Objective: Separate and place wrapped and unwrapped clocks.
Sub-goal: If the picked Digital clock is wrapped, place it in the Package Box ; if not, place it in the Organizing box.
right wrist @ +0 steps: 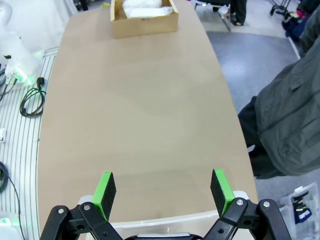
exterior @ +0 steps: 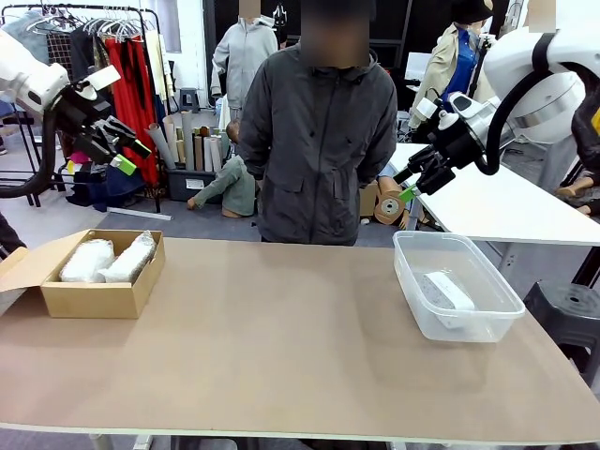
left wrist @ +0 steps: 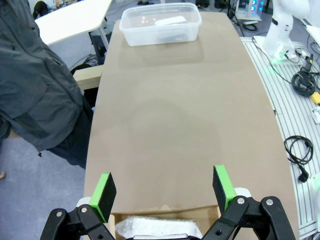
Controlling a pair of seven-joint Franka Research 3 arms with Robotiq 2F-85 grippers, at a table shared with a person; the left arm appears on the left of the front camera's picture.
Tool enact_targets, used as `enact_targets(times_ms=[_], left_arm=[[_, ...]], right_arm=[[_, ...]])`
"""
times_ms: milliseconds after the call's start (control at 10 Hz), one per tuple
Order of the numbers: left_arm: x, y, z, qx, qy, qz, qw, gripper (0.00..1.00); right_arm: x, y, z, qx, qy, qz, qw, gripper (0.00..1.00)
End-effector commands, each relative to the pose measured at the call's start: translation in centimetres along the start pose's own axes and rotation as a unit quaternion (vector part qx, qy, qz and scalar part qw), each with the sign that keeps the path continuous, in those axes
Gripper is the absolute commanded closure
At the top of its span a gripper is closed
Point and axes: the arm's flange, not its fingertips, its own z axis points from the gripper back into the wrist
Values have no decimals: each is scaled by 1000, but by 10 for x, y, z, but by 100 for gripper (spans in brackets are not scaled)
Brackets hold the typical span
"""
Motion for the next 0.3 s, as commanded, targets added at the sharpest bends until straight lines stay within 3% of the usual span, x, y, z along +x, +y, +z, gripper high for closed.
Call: enact_targets(times_ms=[0, 200], left_arm=[[-1, -2, 0, -2, 2, -2, 1000, 0], [-1, -2, 0, -2, 2, -2, 1000, 0]], right_arm=[[2, 0, 1, -6, 0, 2, 1000, 0], [2, 0, 1, -6, 0, 2, 1000, 0]])
